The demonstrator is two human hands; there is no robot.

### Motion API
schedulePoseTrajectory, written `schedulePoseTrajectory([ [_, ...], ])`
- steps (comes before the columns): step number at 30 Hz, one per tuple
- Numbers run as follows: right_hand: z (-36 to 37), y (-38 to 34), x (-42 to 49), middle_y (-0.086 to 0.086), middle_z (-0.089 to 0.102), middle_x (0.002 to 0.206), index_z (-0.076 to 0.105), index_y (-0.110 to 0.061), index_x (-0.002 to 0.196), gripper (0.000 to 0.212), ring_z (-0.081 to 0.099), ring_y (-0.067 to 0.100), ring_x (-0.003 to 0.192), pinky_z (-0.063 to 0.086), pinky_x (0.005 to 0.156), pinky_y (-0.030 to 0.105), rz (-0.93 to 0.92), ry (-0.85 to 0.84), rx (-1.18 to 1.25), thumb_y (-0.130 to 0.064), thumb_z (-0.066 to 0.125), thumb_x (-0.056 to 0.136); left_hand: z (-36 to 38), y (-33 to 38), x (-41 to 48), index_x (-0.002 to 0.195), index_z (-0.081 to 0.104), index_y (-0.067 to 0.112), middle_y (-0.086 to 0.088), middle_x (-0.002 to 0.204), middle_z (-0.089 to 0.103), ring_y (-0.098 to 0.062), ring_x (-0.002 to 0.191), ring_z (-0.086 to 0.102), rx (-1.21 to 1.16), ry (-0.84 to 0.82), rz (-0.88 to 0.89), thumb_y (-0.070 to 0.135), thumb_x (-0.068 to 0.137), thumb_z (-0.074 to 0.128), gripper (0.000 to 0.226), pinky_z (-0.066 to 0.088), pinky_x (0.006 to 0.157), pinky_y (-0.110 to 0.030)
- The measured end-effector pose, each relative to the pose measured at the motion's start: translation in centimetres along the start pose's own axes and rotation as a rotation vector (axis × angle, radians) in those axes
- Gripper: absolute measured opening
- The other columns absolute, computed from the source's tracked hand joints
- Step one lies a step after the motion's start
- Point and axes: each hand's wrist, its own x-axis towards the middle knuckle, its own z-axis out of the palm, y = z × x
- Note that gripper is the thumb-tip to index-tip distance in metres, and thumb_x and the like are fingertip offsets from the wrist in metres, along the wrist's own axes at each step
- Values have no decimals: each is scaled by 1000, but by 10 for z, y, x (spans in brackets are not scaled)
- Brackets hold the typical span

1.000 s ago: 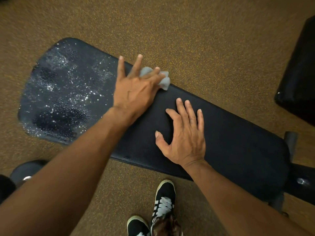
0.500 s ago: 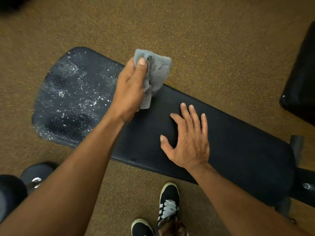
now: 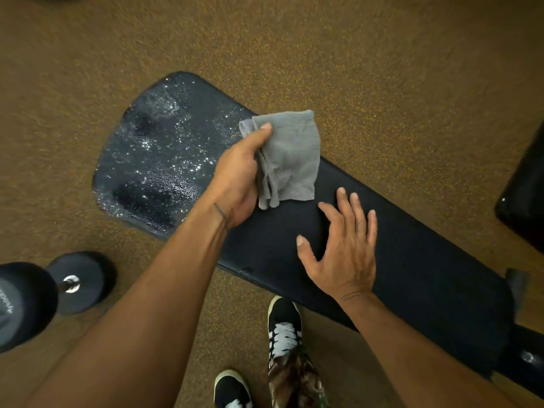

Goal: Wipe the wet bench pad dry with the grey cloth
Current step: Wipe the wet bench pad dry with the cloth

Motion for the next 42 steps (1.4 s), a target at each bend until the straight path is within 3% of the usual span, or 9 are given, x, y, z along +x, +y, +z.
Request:
schedulePoseTrajectory([
  [6,-13,-2,2,6,39,156,53,-22,133,56,26,22,149,17,121,55,38,-55,162,-57,49,89,-14,2,-4,120,68,-1,-18,115,75,-32,109,72,-18,91,-3,14,103,53,27,58,96,-50],
  [11,-56,-16,38,-16,62,122,61,-31,116,42,57,1,116,49,96,41,191,-79,580,-60,45,92,-17,0,-3,131,61,-2,-22,125,69,-36,118,66,-35,56,-11,10,103,52,32,53,103,-54],
  [15,-67,-33,82,1,64,132,52,-23,135,52,61,17,123,49,103,45,247,-461,1271,-51,60,92,-18,-4,-8,133,59,-1,-24,130,66,-37,122,64,-36,-46,5,10,104,51,32,52,105,-52],
  [18,-68,-45,99,8,69,125,59,-15,129,46,65,26,117,51,102,47,392,-651,1416,-27,69,86,-20,-6,-7,135,56,-6,-27,130,65,-37,117,65,-66,2,53,-1,99,53,36,52,105,-54],
  [25,-70,-34,111,14,62,135,62,-9,130,46,58,30,126,47,107,45,546,-660,1885,-20,66,85,-40,7,-5,93,53,19,-1,79,69,-17,73,67,10,147,54,5,89,71,23,61,65,-38],
  [32,-61,-60,121,20,58,138,49,-5,142,71,57,35,126,51,100,46,580,-745,1858,-24,77,79,-24,-1,-9,119,54,21,6,90,75,-11,75,69,-179,100,162,-10,95,57,39,57,55,-27],
  [34,-61,-63,126,21,63,130,56,-2,134,48,61,36,120,47,105,53,623,-669,1705,-15,62,89,-28,0,-11,120,56,22,9,95,75,-10,77,69,27,135,245,-5,97,59,36,56,55,-27],
  [39,-67,-66,144,19,70,118,66,-2,112,28,66,35,112,48,104,52,654,-470,1578,0,47,92,-58,6,-15,126,58,39,16,123,66,-12,104,64,1368,409,591,38,97,62,30,50,79,-32],
  [42,-74,-72,158,11,74,110,68,-8,105,26,67,32,111,49,103,51,646,-410,1571,4,47,93,-82,7,-10,128,64,31,0,139,62,-30,125,56,1604,437,748,47,98,49,37,50,97,-49],
])
